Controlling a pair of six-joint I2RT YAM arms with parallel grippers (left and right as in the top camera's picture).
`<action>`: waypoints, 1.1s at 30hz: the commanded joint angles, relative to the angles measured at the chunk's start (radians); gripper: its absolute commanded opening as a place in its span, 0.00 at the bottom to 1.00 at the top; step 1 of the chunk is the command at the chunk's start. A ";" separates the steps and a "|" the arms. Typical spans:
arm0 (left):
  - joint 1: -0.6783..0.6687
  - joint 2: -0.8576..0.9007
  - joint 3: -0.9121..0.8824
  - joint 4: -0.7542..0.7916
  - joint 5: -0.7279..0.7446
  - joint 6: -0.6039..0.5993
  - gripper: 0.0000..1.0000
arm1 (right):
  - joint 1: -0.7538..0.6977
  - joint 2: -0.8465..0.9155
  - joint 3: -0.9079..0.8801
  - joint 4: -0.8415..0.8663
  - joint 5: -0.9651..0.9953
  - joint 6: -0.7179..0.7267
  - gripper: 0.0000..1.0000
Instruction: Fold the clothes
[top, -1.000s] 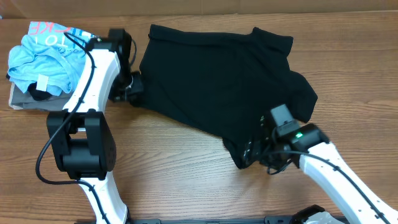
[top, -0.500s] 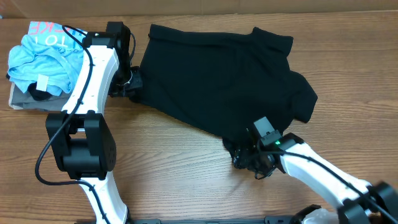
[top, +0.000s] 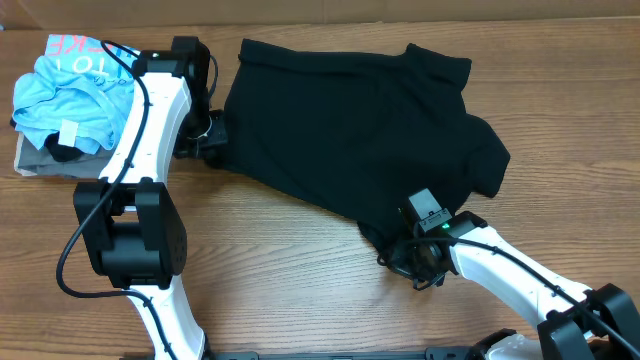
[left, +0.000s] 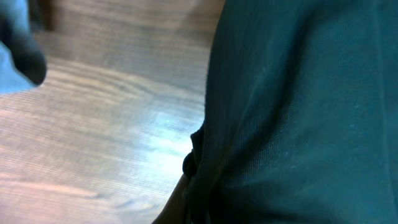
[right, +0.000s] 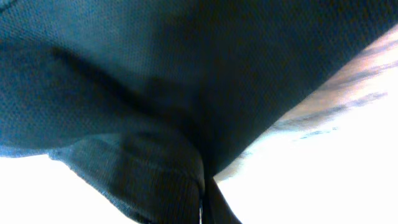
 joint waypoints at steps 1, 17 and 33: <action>0.022 -0.003 0.068 -0.045 -0.057 0.024 0.04 | -0.035 -0.040 0.010 -0.054 0.026 0.008 0.04; 0.062 -0.003 0.317 -0.328 -0.147 0.097 0.04 | -0.164 -0.375 0.359 -0.684 0.025 -0.069 0.04; 0.026 -0.001 0.289 -0.270 -0.133 0.094 0.04 | -0.348 -0.277 0.398 -0.392 0.090 -0.293 0.04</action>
